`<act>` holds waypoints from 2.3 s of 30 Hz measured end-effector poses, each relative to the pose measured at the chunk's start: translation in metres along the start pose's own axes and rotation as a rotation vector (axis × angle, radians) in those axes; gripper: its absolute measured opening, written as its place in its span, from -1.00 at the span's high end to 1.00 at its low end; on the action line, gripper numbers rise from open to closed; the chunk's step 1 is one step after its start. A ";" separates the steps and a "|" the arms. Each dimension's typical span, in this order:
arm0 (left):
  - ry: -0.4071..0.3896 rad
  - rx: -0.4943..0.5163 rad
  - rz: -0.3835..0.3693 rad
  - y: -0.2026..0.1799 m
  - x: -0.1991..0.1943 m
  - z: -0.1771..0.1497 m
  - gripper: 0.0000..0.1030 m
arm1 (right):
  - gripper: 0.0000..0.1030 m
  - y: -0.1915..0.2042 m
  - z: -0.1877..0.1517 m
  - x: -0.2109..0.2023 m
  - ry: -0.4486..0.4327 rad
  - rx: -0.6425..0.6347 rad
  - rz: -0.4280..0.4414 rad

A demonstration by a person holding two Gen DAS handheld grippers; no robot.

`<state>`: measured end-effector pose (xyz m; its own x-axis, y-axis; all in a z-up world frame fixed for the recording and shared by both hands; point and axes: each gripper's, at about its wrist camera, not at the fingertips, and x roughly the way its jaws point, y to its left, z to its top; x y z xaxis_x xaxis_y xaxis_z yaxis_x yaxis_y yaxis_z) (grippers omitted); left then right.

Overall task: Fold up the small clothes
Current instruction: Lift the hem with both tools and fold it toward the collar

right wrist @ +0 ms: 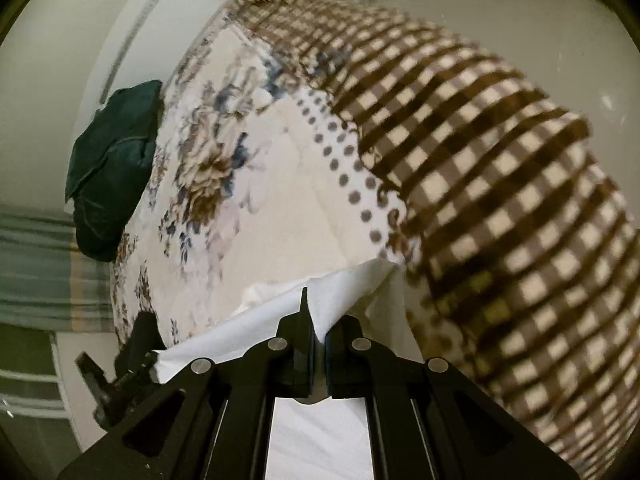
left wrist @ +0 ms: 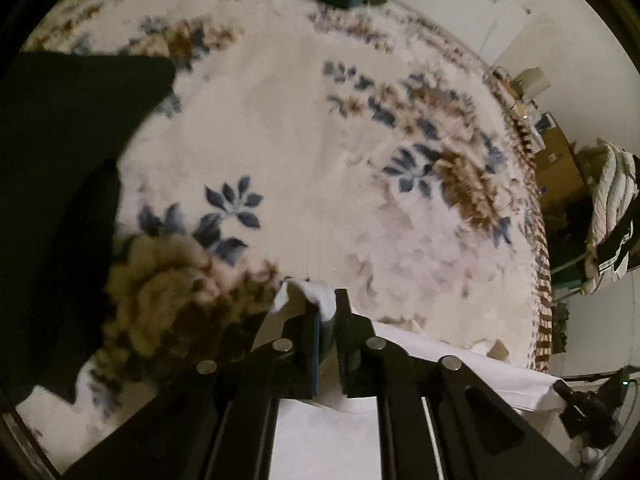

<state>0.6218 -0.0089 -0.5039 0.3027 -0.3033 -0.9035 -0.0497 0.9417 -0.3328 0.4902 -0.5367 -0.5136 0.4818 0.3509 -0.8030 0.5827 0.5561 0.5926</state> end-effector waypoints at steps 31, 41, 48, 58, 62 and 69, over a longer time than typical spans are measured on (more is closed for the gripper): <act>0.058 -0.523 -0.134 0.077 -0.031 -0.235 0.78 | 0.89 -0.143 -0.195 -0.011 0.027 0.334 0.136; 0.053 -0.509 -0.187 0.088 -0.041 -0.236 0.32 | 0.19 -0.143 -0.181 -0.024 0.070 0.314 0.126; 0.033 -0.630 -0.267 0.093 -0.012 -0.238 -0.20 | -0.43 -0.163 -0.197 0.002 0.039 0.430 0.258; -0.084 -0.466 -0.082 0.059 -0.028 -0.217 0.87 | 0.80 -0.123 -0.184 0.003 -0.116 0.354 0.155; -0.092 -0.448 -0.098 0.063 -0.054 -0.229 0.87 | 0.82 -0.114 -0.190 -0.020 -0.112 0.303 0.132; -0.037 -0.440 -0.096 0.077 -0.086 -0.265 0.87 | 0.82 -0.120 -0.225 -0.064 -0.038 0.268 0.101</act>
<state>0.3393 0.0514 -0.5238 0.3590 -0.3735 -0.8553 -0.4173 0.7555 -0.5051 0.2425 -0.4566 -0.5475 0.5678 0.3627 -0.7389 0.6801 0.2991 0.6694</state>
